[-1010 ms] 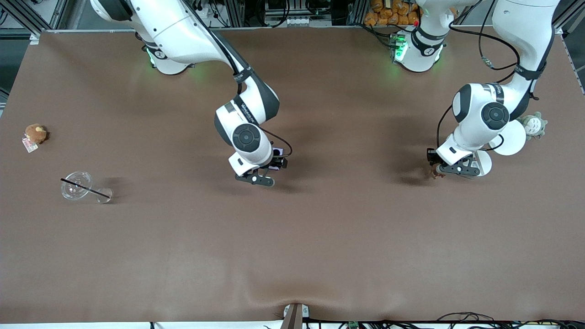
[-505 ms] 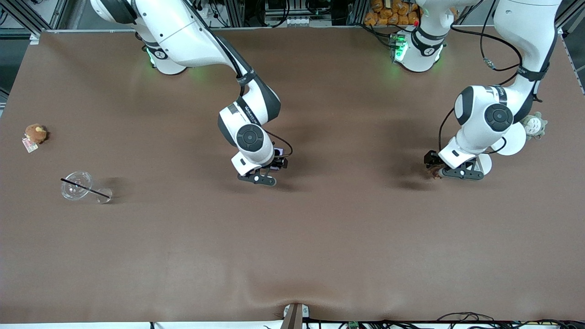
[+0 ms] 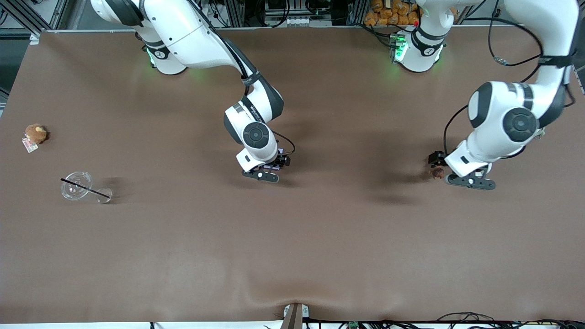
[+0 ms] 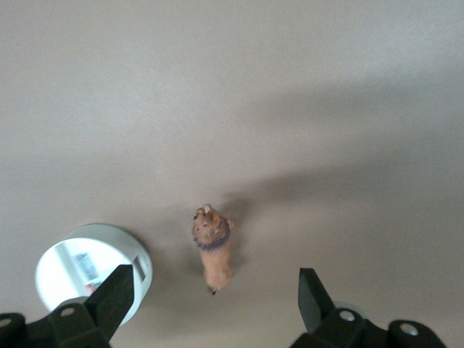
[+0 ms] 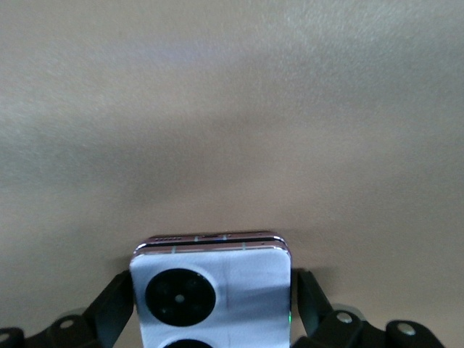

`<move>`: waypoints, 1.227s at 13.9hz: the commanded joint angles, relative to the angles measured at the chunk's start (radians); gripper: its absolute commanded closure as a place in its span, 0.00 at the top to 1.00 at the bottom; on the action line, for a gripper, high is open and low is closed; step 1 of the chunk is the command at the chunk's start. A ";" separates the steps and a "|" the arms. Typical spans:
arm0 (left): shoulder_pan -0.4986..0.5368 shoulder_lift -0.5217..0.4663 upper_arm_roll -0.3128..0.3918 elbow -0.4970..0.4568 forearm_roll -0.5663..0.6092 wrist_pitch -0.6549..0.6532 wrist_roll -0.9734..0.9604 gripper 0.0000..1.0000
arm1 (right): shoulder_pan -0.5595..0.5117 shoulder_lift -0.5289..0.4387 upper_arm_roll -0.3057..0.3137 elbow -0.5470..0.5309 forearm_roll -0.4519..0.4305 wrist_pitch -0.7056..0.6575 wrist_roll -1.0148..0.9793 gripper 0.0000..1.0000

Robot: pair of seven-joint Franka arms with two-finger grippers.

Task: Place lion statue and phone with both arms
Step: 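Lift the white phone with the right gripper while the left gripper withdraws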

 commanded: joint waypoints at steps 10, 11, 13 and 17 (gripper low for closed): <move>0.016 -0.012 -0.020 0.574 -0.055 -0.552 0.005 1.00 | 0.010 -0.157 -0.132 -0.006 -0.039 -0.123 0.006 0.16; 0.016 -0.012 -0.017 0.575 -0.070 -0.552 0.005 1.00 | 0.002 -0.197 -0.159 -0.003 -0.060 -0.166 -0.025 0.16; 0.015 -0.014 -0.015 0.581 -0.078 -0.552 0.003 1.00 | -0.030 -0.246 -0.218 0.001 -0.070 -0.237 -0.155 0.16; 0.010 -0.037 -0.002 0.580 -0.070 -0.552 0.003 1.00 | -0.149 -0.271 -0.288 -0.002 -0.070 -0.282 -0.449 0.17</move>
